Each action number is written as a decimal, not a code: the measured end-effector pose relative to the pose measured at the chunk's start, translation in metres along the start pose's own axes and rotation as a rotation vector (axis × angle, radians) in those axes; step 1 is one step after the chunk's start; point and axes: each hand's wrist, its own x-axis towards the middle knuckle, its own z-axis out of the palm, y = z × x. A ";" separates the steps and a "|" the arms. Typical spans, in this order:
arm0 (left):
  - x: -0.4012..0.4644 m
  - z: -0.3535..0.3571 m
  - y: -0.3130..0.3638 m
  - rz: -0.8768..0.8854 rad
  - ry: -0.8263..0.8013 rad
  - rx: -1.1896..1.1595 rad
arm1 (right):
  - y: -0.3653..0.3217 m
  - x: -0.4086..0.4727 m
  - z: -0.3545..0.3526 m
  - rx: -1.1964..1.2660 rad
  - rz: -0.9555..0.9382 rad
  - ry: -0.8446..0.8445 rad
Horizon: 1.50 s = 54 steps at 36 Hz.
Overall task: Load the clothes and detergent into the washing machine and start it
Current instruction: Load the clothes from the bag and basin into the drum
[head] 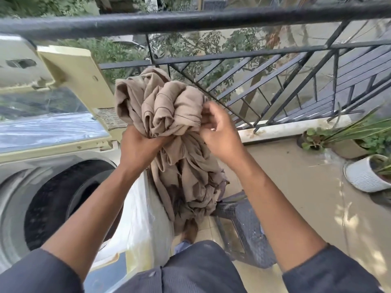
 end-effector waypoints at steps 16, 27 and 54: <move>0.002 -0.008 0.040 0.161 -0.047 -0.141 | 0.143 -0.011 0.010 -0.494 0.599 -0.193; 0.002 -0.015 0.016 0.056 -0.117 0.080 | 0.120 -0.002 -0.032 -0.430 0.589 0.086; 0.001 0.006 -0.003 -0.024 -0.404 0.169 | -0.034 -0.009 0.017 -0.070 0.151 -0.041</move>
